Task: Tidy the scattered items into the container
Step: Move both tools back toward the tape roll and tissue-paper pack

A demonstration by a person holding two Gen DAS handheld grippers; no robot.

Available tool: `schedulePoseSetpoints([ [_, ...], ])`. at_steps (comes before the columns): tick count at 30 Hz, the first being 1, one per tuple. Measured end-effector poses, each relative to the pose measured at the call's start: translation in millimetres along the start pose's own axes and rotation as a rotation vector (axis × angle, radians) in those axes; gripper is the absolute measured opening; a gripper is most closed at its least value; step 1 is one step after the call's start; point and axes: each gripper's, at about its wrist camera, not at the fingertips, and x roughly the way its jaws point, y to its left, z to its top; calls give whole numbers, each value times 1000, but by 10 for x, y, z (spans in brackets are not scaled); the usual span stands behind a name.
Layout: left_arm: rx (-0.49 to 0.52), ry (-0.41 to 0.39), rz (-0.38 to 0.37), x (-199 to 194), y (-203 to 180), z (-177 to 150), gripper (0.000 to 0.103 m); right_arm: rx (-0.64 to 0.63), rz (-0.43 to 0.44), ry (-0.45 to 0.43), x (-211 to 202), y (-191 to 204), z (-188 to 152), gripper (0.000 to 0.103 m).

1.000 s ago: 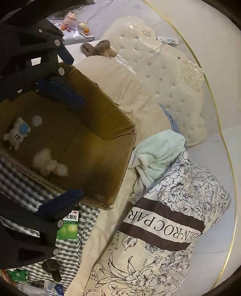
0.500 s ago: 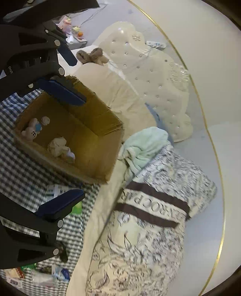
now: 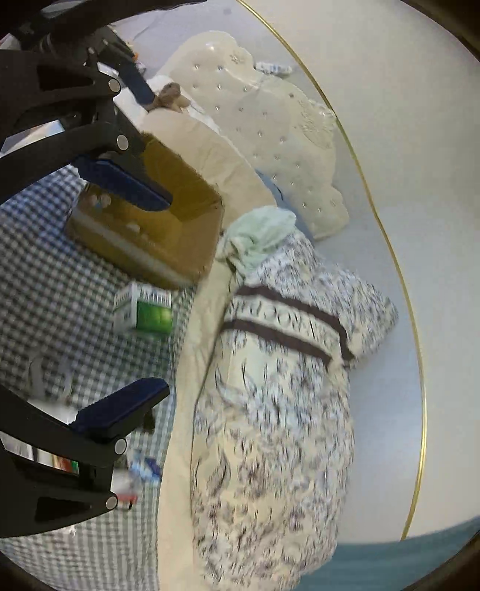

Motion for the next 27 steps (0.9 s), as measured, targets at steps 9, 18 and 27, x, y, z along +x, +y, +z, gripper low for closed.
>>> schedulePoseSetpoints([
  [9,87,9,-94,13,-660,-311,96,81,-124,-22,-482,-849,-289,92],
  [18,184,79,-151,319,-1288,-823,96,127,-241,30,-542,-1513,-724,92],
  [27,223,147,-174,704,-1548,-1364,96,130,-287,94,-414,-1809,-1238,92],
])
